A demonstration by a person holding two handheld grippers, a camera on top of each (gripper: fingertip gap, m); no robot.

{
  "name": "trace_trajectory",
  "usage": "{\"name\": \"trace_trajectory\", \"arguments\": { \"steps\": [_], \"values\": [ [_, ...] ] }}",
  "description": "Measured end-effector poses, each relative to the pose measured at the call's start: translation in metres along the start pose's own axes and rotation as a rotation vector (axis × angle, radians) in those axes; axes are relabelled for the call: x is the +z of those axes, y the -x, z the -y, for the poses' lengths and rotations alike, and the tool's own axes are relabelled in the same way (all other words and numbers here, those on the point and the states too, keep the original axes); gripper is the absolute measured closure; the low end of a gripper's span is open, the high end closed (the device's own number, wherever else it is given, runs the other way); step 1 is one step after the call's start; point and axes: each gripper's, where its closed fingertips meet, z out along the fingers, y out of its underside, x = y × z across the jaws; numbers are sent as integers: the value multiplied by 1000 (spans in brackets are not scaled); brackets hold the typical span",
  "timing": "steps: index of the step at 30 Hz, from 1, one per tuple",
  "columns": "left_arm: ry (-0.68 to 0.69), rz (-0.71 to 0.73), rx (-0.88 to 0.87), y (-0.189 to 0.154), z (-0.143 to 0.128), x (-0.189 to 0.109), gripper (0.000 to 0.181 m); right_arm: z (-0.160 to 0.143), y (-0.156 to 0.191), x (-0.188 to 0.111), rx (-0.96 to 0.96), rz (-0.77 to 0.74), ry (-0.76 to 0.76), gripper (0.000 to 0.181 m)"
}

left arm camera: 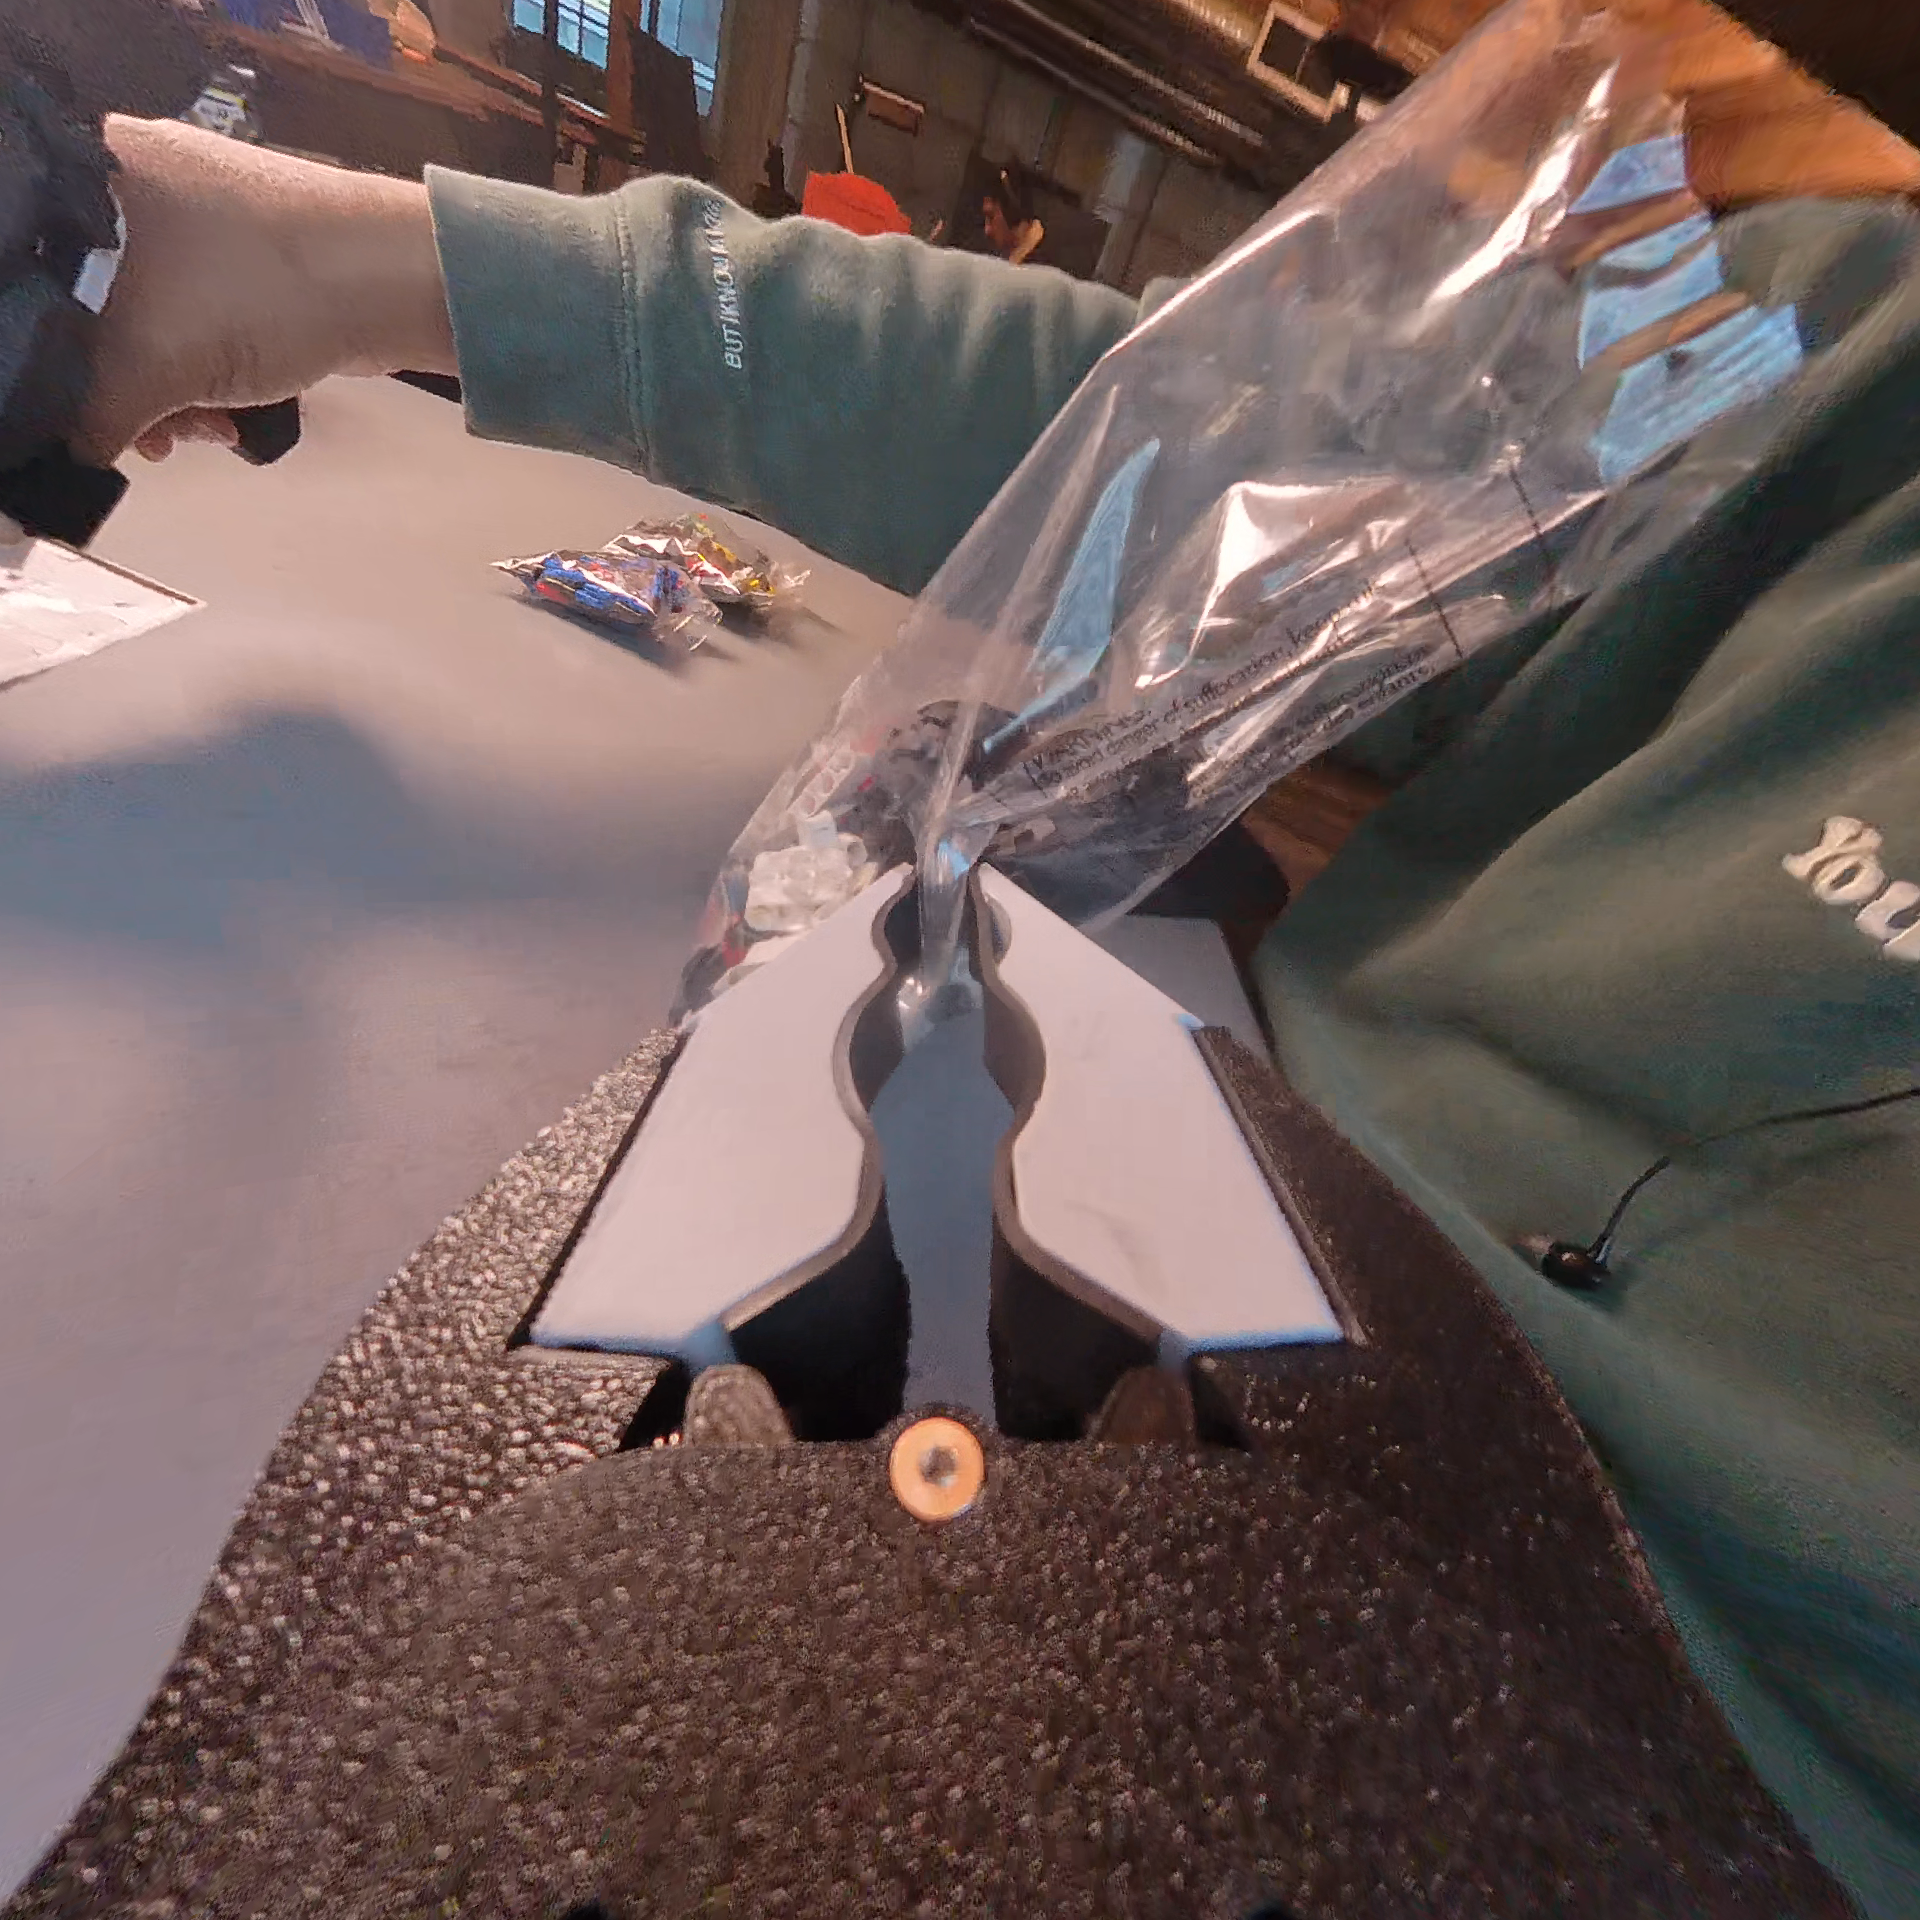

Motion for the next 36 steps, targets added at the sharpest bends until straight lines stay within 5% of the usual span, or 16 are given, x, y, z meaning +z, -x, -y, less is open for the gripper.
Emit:
{"name": "trace_trajectory", "arguments": {
  "steps": [3, 6, 9, 13, 16, 19, 24, 27, 32, 35, 36],
  "values": [
    [-78, -30, -236, 8, 10, -2, 176, -4, 5, -1, -60, -2, 46, 169],
    [-124, -69, -405, 10, 12, -4, 176, 16, 30, -36, -42, 97, -39, 171],
    [-142, -54, -459, 13, 14, -4, 177, 66, 60, -119, -52, 191, -245, 171],
    [-166, -24, -493, 21, 18, -5, 177, 142, 102, -267, -163, 267, -540, 171],
    [-177, -1, -496, 24, 19, -6, 177, 163, 157, -337, -266, 417, -557, 171],
    [-184, 34, -479, 27, 19, -9, 177, 146, 194, -341, -299, 526, -402, 171],
    [-186, 58, -461, 27, 19, -13, 177, 86, 207, -308, -157, 599, -67, 171],
    [-194, 52, -472, 28, 19, -13, 176, 69, 191, -295, -192, 428, 28, 149],
    [-214, 72, -483, 34, 20, -16, 176, 97, 216, -322, -256, 383, -118, 138],
    [-217, 74, -486, 36, 20, -16, 176, 76, 228, -292, -416, 252, -4, 131],
    [-218, 73, -486, 36, 20, -16, 176, 66, 223, -277, -455, 187, 56, 142]
  ]
}}
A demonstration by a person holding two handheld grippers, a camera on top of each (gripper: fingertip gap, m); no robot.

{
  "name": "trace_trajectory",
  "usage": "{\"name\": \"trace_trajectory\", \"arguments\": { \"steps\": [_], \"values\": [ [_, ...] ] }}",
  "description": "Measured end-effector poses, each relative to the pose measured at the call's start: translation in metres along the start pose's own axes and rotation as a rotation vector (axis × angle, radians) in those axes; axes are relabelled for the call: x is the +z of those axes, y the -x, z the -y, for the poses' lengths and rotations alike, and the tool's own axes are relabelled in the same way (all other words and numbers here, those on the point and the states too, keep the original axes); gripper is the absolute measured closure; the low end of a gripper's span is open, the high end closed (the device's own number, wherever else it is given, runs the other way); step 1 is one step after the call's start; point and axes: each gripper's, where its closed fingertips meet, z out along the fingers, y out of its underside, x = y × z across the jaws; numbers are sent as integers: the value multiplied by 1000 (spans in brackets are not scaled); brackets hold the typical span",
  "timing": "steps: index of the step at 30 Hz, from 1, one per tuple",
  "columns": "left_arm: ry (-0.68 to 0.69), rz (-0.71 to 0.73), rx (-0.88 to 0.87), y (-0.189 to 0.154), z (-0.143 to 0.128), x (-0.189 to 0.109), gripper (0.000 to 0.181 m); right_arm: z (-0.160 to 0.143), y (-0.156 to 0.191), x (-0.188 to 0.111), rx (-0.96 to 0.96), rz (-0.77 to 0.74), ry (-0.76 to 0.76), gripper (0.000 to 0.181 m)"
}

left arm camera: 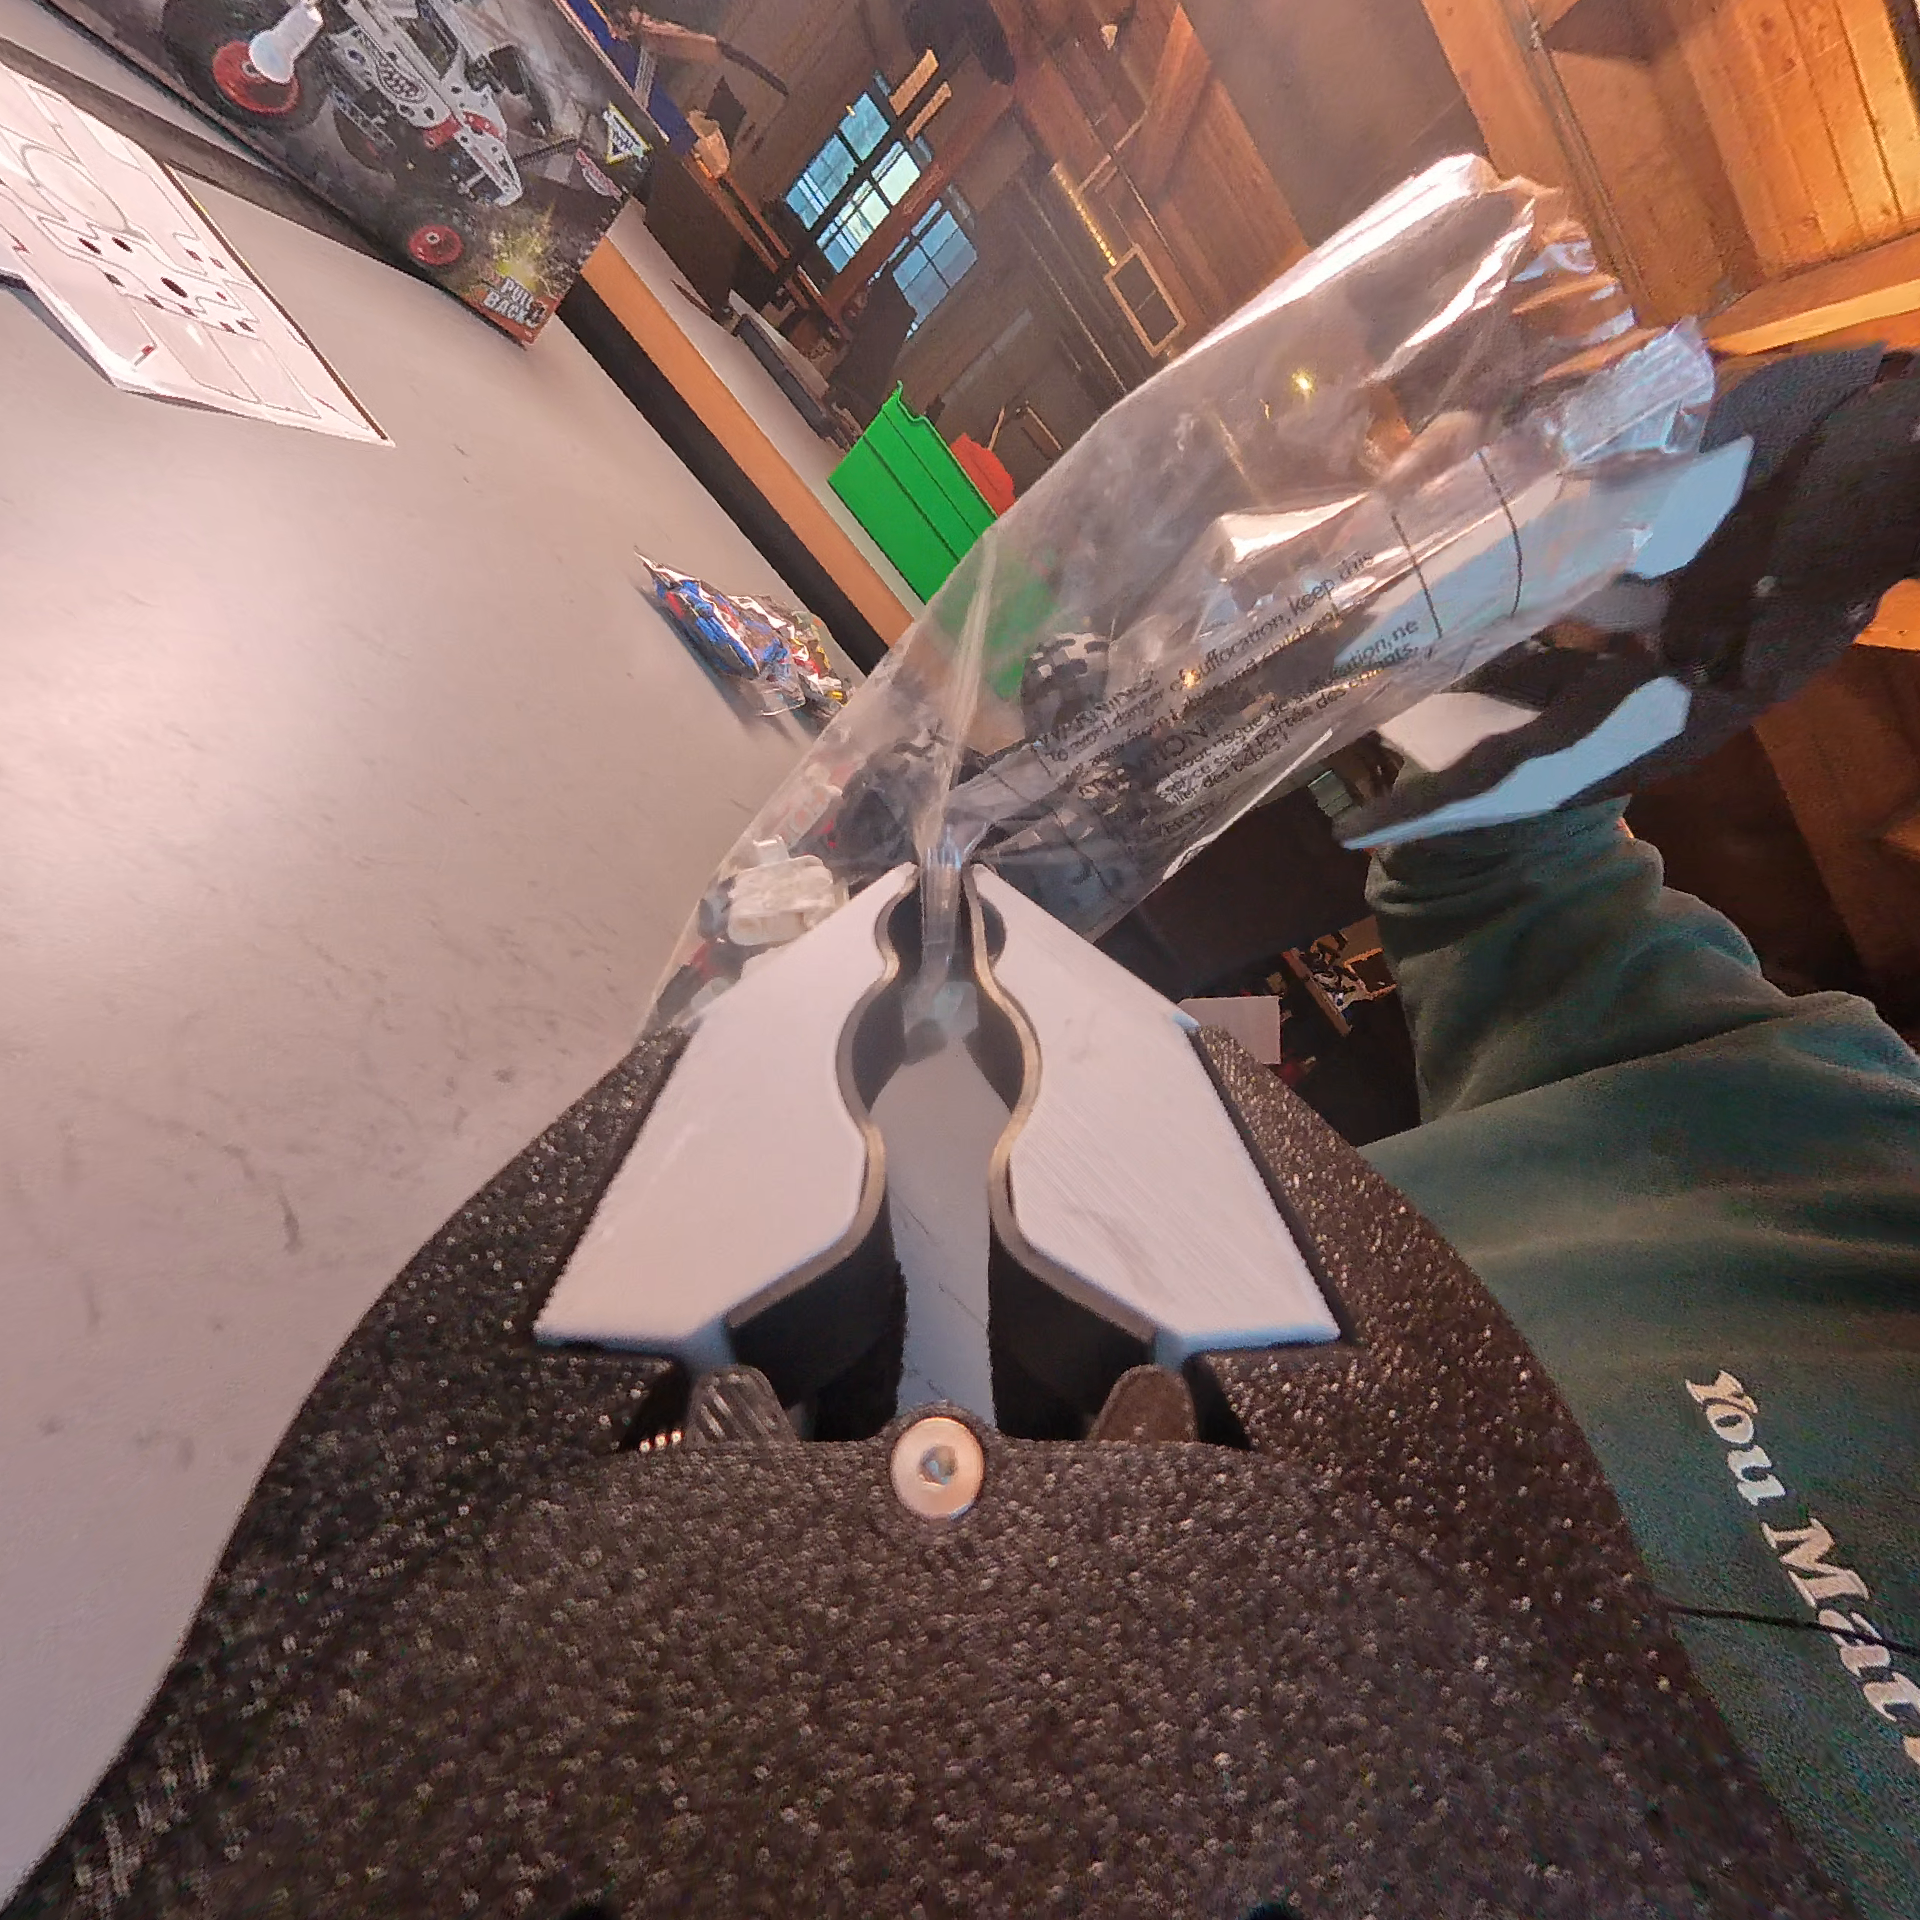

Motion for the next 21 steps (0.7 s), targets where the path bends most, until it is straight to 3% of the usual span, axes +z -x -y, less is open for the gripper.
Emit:
{"name": "trace_trajectory", "arguments": {
  "steps": [1, 2, 4, 7, 11, 15, 21],
  "values": [
    [-1, 1, 7, 0, 0, 0, 176, -7, -8, 8, -21, -48, 36, 175],
    [-2, 2, 27, 0, 1, -1, 175, -4, -13, 7, -16, -55, 10, 181],
    [-8, -25, 113, -8, 4, -6, 168, 3, -15, -8, 25, 19, -56, 181],
    [-48, -88, 294, -31, 18, -19, 148, 7, -31, -30, 16, -36, -156, 181],
    [-58, -1, 507, -26, 24, -17, 117, -12, -4, -2, -20, 31, -133, 181],
    [6, -77, 444, -21, 16, 9, 98, 7, -1, -8, -110, -25, -218, 181],
    [-100, -254, 287, -28, 48, 21, 92, 28, -22, -41, -303, -174, -296, 181]
  ]
}}
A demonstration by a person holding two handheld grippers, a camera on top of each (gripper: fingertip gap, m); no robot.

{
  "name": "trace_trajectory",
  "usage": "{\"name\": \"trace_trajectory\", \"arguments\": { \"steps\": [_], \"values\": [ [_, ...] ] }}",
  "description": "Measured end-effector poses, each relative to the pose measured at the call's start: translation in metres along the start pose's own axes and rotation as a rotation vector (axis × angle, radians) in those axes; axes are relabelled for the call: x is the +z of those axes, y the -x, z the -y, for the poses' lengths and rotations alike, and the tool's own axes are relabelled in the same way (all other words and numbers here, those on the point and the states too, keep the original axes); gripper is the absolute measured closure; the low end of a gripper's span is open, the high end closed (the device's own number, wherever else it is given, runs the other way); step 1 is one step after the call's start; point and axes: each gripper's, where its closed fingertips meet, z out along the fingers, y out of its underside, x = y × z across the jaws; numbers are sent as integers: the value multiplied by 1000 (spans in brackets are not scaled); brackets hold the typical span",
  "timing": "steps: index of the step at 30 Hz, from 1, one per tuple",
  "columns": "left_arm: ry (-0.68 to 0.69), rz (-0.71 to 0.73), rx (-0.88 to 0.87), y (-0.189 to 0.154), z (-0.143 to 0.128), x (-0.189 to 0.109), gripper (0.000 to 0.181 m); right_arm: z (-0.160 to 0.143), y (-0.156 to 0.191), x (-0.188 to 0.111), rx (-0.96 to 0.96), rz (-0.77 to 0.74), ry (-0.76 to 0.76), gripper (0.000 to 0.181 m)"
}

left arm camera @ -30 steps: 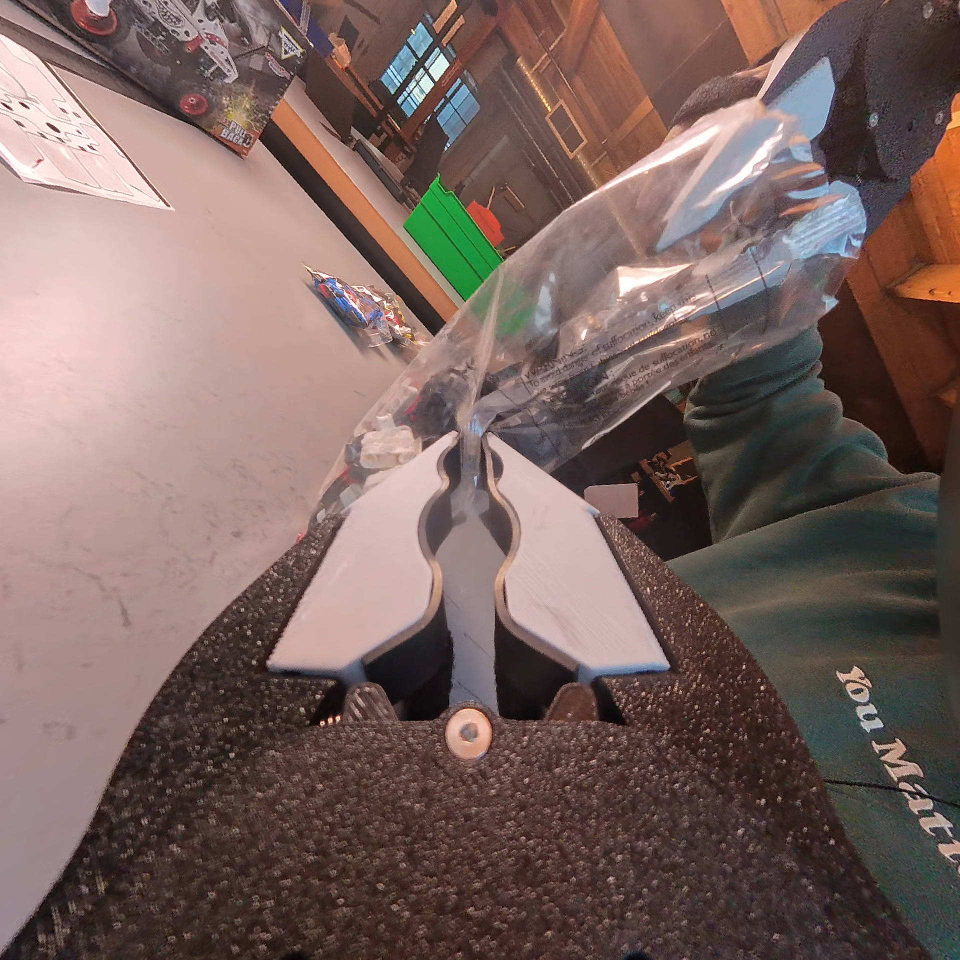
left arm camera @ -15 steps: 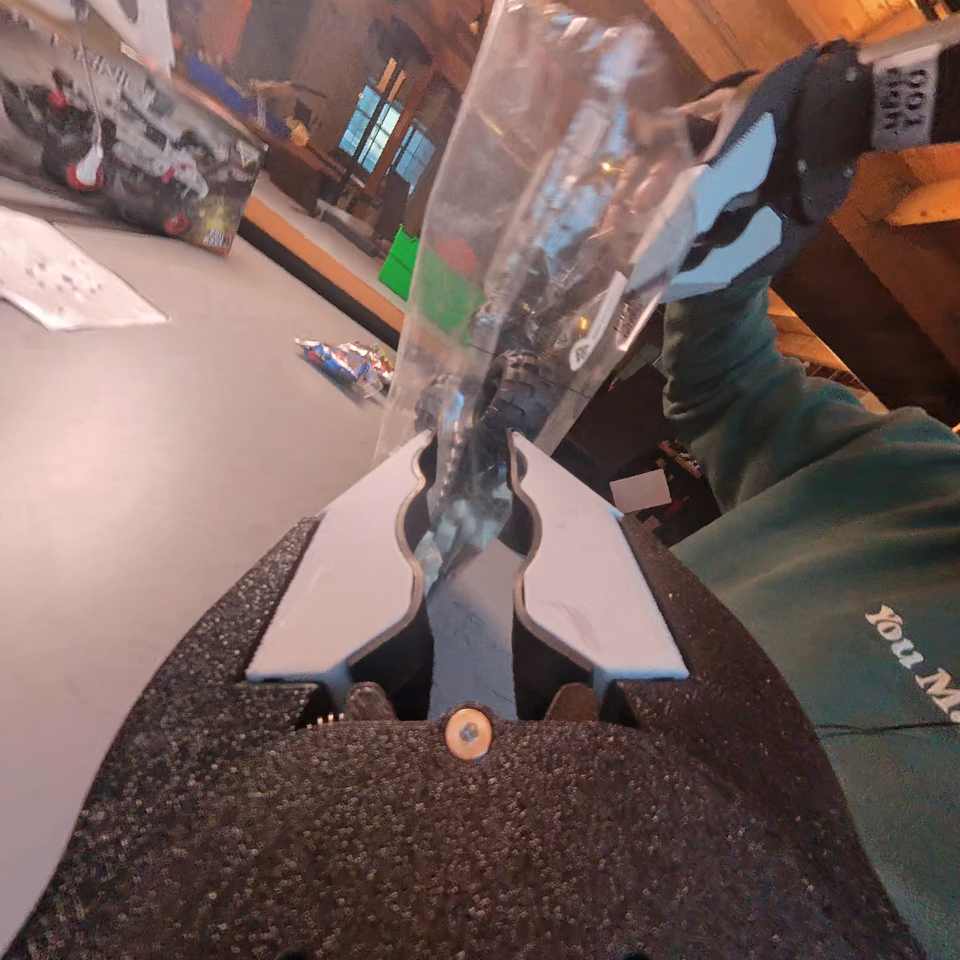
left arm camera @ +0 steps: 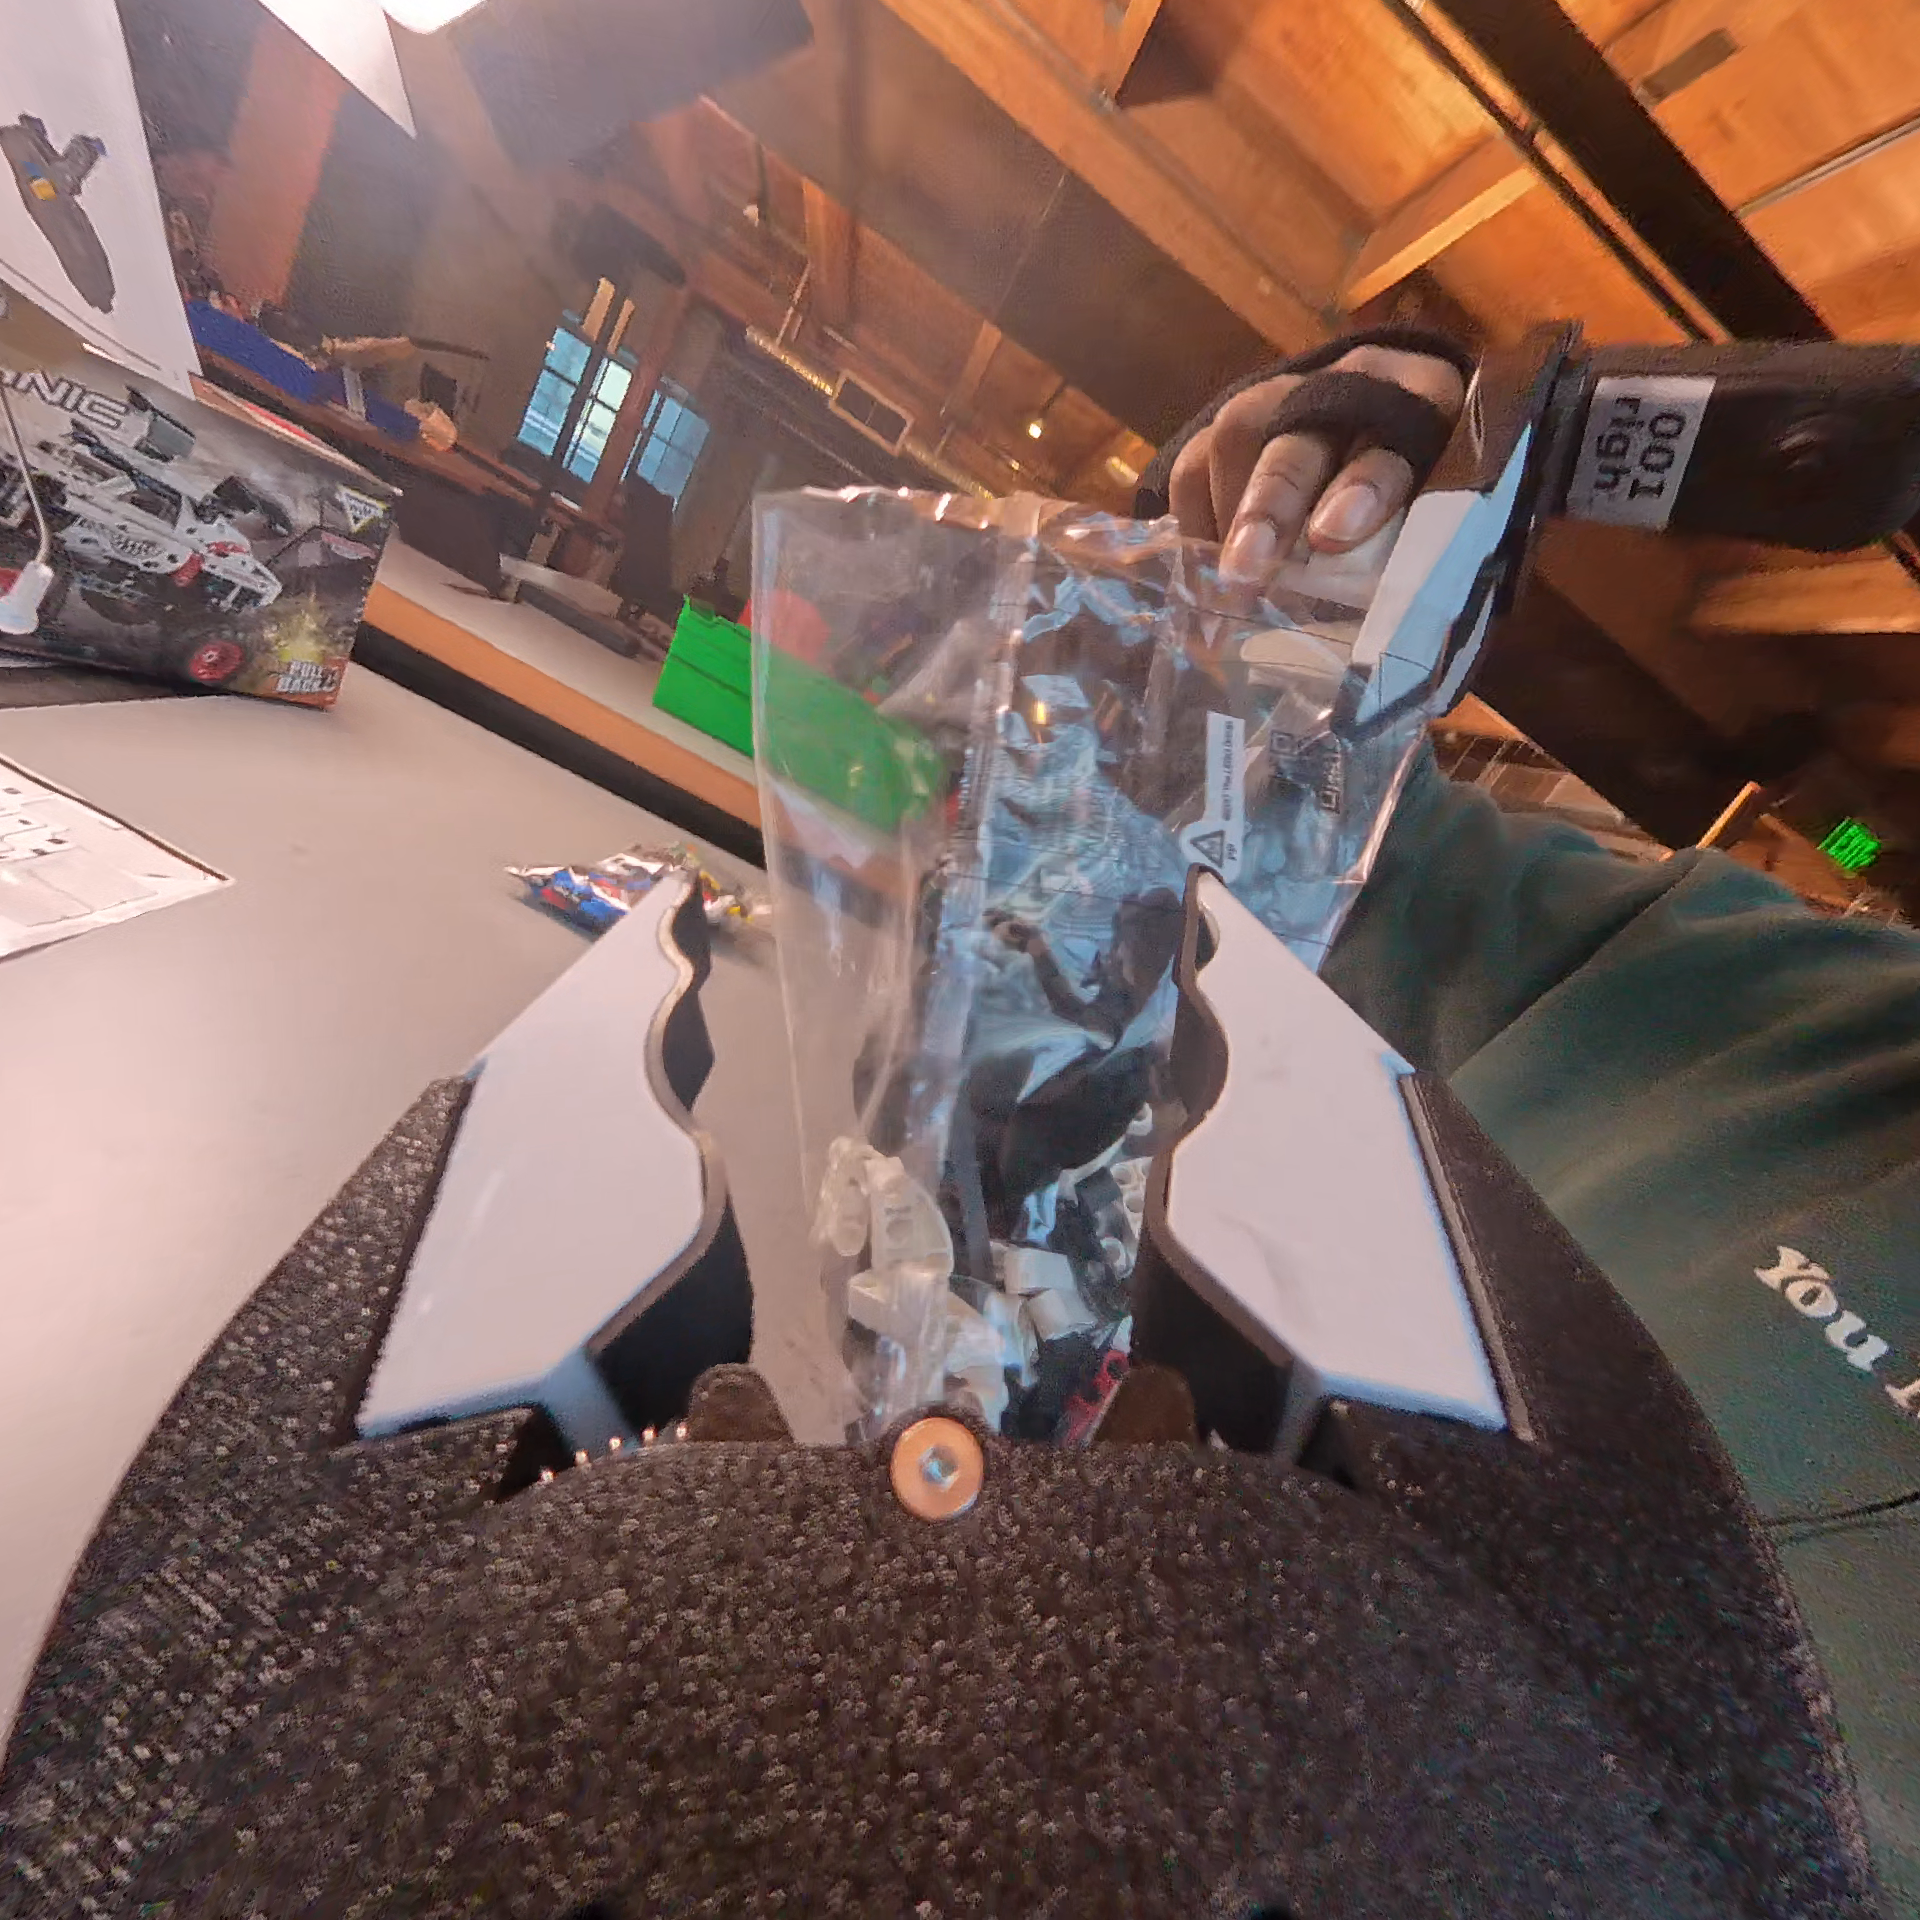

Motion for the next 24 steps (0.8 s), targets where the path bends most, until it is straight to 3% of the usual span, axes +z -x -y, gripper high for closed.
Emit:
{"name": "trace_trajectory", "arguments": {
  "steps": [3, 6, 7, 9, 10, 13, 16, 18, 22, 24],
  "values": [
    [-57, -67, -31, -6, 14, -1, 92, 6, -14, -10, -98, -90, -12, 181],
    [-42, -115, 61, -27, 13, -5, 144, -3, -7, -9, -46, -93, -9, 181],
    [-15, -100, 99, -31, 9, -7, 148, -11, 1, -4, 5, -76, -4, 177],
    [79, -30, 199, -31, -6, -12, 179, -25, 21, 3, 123, -24, -35, 166],
    [117, -10, 241, -33, -14, -15, 181, -25, 25, 0, 185, -20, -92, 163],
    [127, -39, 279, -51, -18, -27, 181, -22, 12, -30, 375, -60, -301, 162],
    [167, -44, 340, -62, -24, -32, 181, -68, -8, -33, 490, -174, -278, 164],
    [176, -62, 357, -67, -26, -33, 178, -121, -8, -7, 557, -201, -154, 163],
    [171, -76, 323, -67, -25, -31, 121, -213, 10, 68, 755, -157, -17, 159],
    [235, -54, 371, -62, -37, -22, 121, -254, 10, 104, 840, -156, 31, 157]
  ]
}}
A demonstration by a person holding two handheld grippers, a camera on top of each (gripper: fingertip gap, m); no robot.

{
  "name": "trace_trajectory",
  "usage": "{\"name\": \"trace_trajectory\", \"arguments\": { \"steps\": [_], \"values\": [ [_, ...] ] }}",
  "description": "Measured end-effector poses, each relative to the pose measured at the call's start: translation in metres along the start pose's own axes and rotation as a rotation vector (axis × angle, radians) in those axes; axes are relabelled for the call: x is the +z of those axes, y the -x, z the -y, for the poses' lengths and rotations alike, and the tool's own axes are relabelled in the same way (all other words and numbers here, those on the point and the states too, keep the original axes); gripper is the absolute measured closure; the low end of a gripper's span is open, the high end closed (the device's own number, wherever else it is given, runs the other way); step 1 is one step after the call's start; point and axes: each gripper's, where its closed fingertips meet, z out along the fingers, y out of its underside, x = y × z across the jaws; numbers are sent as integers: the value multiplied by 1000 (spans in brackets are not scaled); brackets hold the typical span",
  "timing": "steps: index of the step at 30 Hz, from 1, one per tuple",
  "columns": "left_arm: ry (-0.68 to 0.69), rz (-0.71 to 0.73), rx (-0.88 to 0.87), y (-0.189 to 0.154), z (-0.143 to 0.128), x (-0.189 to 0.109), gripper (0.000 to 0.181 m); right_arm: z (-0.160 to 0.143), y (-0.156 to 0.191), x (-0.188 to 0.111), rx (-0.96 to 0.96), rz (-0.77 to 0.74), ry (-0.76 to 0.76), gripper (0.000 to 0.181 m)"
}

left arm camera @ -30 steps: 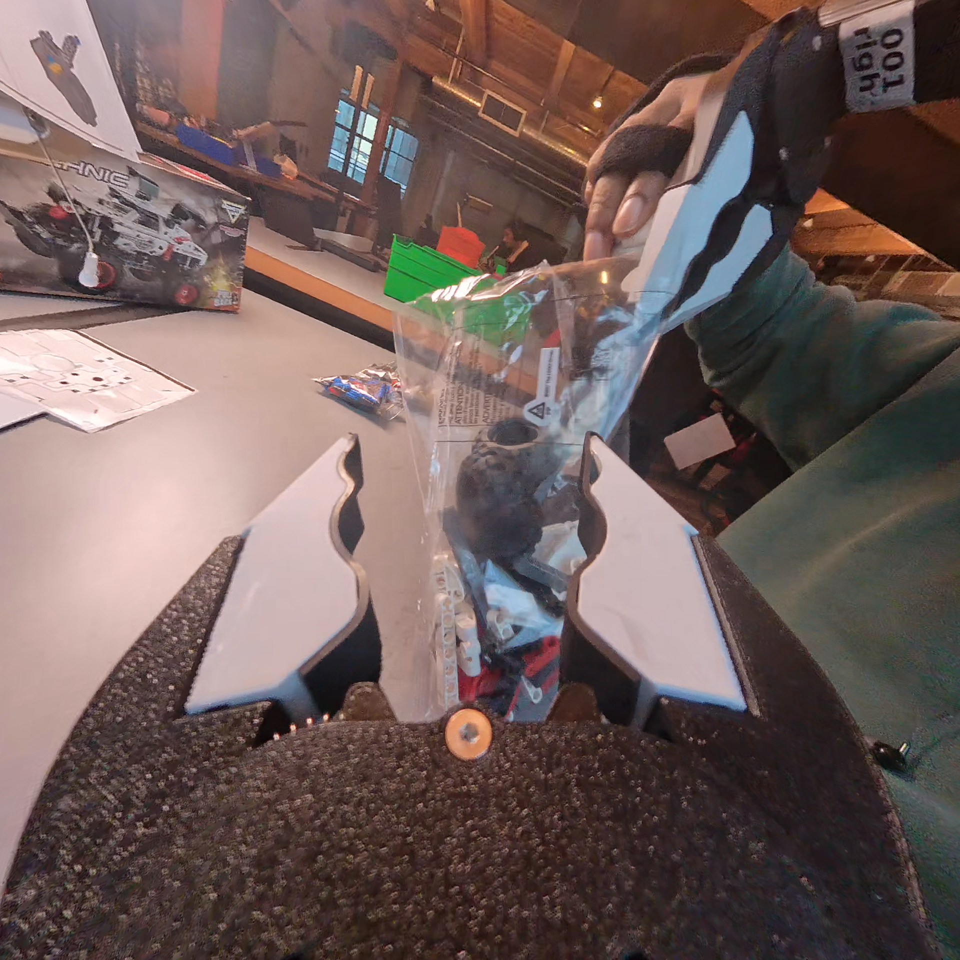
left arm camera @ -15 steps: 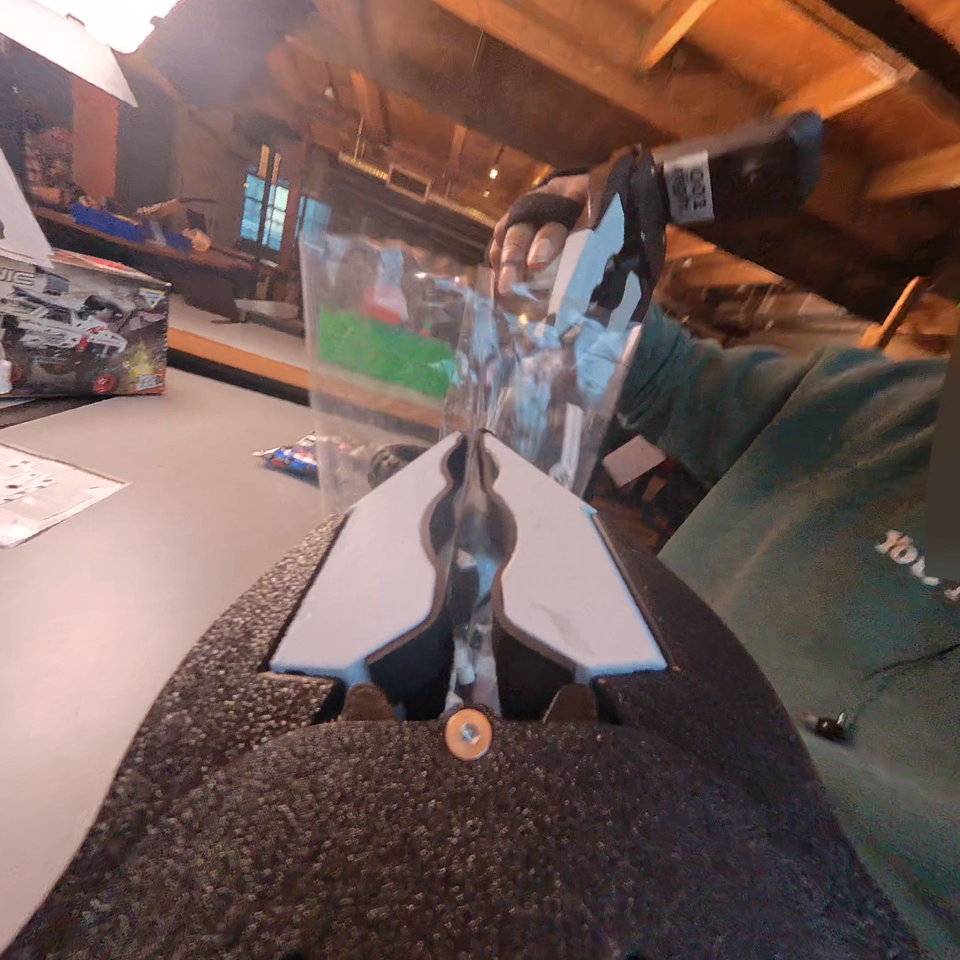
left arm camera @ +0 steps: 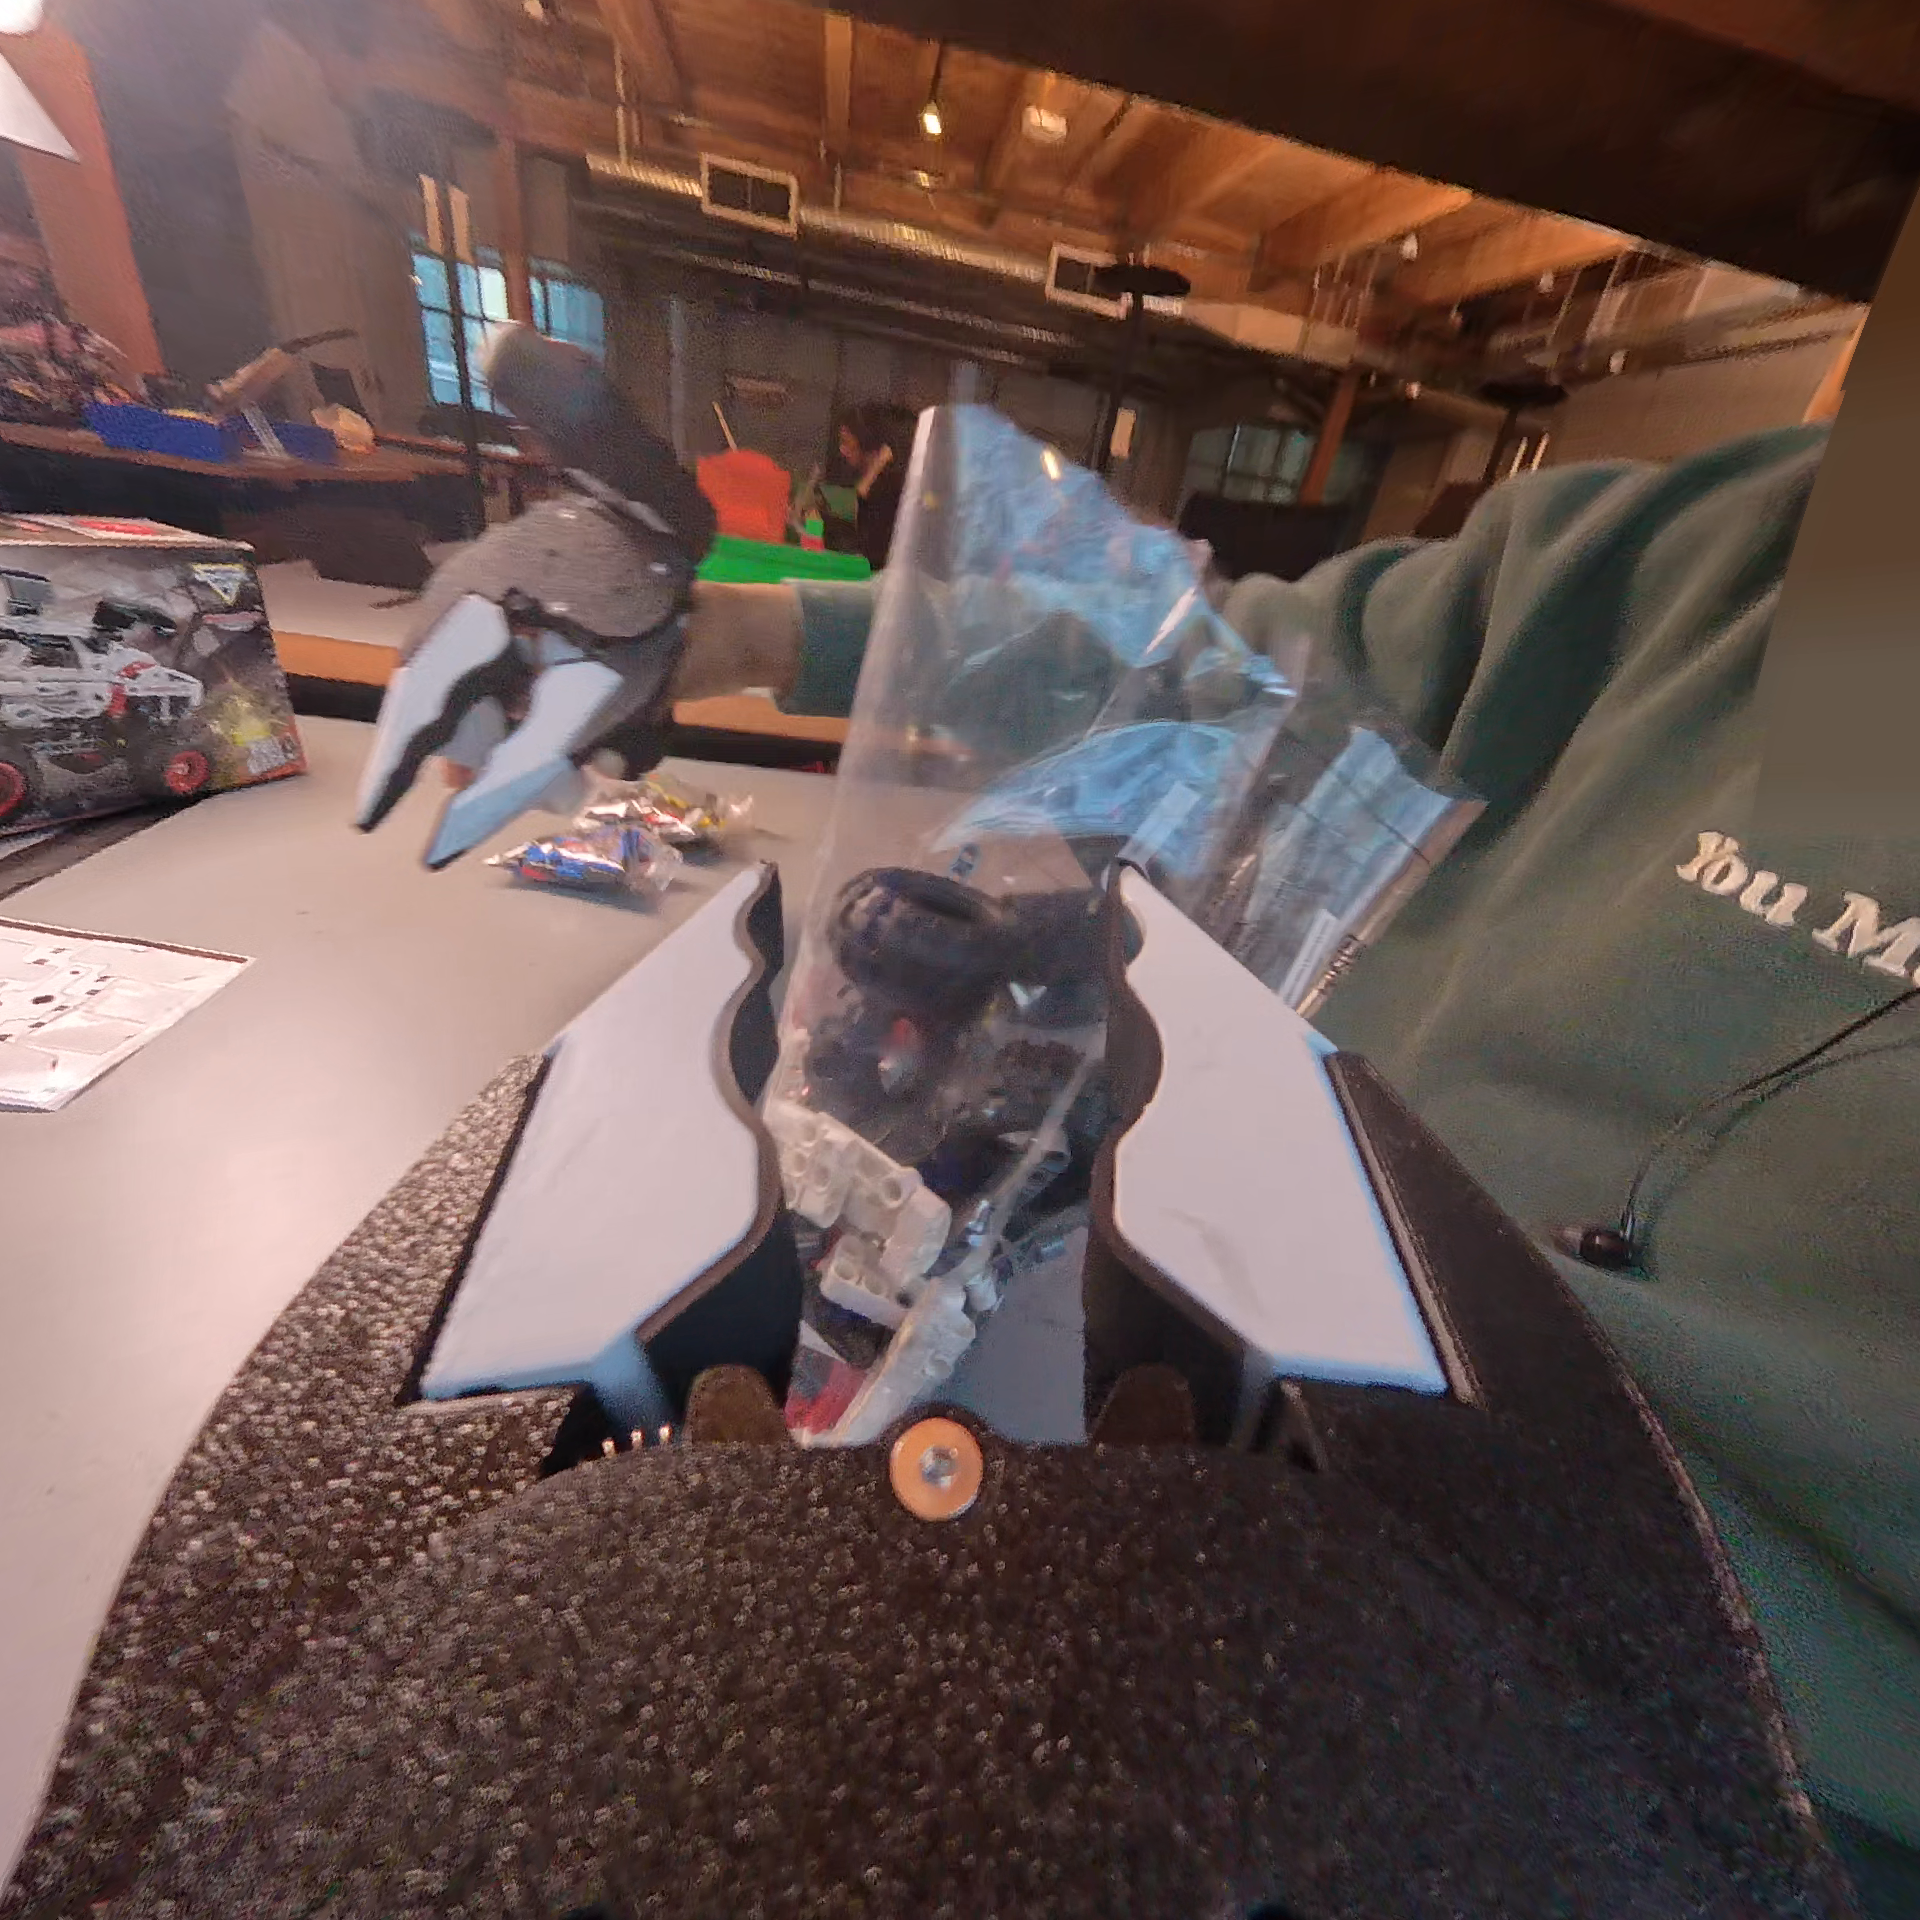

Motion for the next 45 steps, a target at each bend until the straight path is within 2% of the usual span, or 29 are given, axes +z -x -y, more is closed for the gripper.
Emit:
{"name": "trace_trajectory", "arguments": {
  "steps": [1, 2, 3, 4, 5, 7, 9, 13, 21, 28, 31, 35, 38, 41, 42, 43, 45],
  "values": [
    [63, -40, 13, -7, -9, 8, 129, -11, -15, 17, 43, -18, 22, 155],
    [139, -88, 31, -17, -21, 15, 150, -19, -27, 32, 86, -23, 37, 151],
    [233, -102, 65, -23, -36, 20, 180, -26, -40, 46, 129, -27, 52, 147],
    [319, -94, 101, -24, -52, 24, 181, -31, -51, 57, 158, -29, 69, 142],
    [366, -95, 103, -26, -63, 26, 181, -36, -60, 66, 170, -34, 86, 138],
    [375, -100, 69, -28, -72, 26, 181, -40, -72, 79, 179, -23, 110, 130],
    [383, -72, 74, -24, -75, 21, 181, -45, -78, 89, 174, -5, 148, 123],
    [367, -57, 45, -20, -75, 14, 178, -46, -78, 98, 196, 38, 164, 120],
    [435, -25, 95, -27, -84, 13, 150, -46, -67, 89, 145, 40, 169, 120],
    [542, -31, 187, -74, -95, -2, 133, -53, -71, 70, 191, 17, 164, 120],
    [596, 16, 204, -90, -109, -16, 130, -31, -40, 51, 149, 96, 87, 124],
    [682, 117, 290, -101, -130, -31, 127, 12, 57, 3, -86, 246, -86, 124],
    [693, 195, 438, -105, -135, -26, 120, 18, 130, -31, -208, 320, -131, 124],
    [725, 241, 637, -109, -146, -13, 119, 14, 176, -54, -222, 359, -148, 124],
    [738, 252, 699, -108, -150, -9, 133, 12, 183, -59, -211, 362, -154, 124],
    [746, 248, 746, -108, -153, -6, 155, 9, 186, -64, -200, 355, -157, 124],
    [747, 235, 725, -106, -151, -3, 181, 6, 184, -72, -182, 322, -166, 126]
  ]
}}
